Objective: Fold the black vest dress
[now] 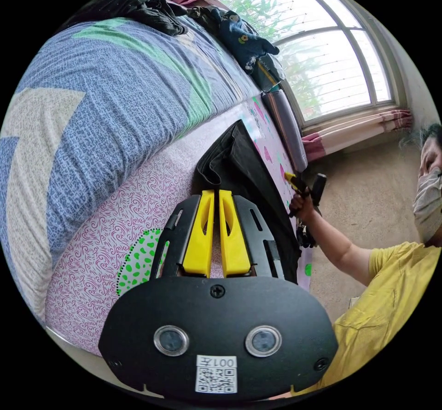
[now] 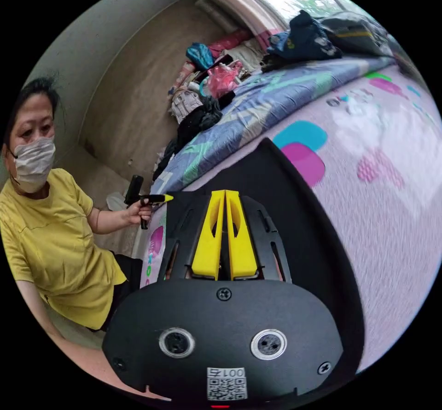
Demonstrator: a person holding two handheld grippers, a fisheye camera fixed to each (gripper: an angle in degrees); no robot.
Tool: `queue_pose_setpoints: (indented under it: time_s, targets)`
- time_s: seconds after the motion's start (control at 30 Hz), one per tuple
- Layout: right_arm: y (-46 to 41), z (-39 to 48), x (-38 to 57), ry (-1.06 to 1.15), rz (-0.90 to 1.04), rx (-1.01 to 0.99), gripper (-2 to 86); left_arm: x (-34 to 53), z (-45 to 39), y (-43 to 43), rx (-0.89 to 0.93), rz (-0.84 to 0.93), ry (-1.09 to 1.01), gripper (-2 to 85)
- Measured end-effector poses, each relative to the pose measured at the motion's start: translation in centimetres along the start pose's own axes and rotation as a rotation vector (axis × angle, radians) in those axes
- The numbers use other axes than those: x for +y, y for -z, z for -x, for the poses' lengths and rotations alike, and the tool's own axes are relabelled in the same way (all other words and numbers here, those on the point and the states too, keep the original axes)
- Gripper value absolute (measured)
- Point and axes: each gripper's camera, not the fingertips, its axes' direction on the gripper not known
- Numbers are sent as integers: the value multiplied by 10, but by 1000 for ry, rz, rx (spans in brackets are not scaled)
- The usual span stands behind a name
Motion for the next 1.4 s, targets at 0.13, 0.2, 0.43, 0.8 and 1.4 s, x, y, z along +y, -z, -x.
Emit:
queue_pose_setpoints:
  time_s: [0.13, 0.2, 0.43, 0.8, 1.4]
  targets:
    - [26, -16, 63, -83, -47, 42, 1, -6, -8, 4, -23, 18, -23, -9]
    - [37, -28, 77, -83, -54, 80, 1, -7, -13, 6, -45, 26, -46, -9]
    - [37, -31, 73, 63, 5, 88, 1, -19, -22, 12, -78, 39, -78, -10]
    - [86, 4, 410, -581, -621, 71, 2, -39, -23, 18, -114, 123, -26, -9]
    - [125, 36, 777, -1306, -1297, 362, 53, -63, -7, 31, -87, 137, 138, -9]
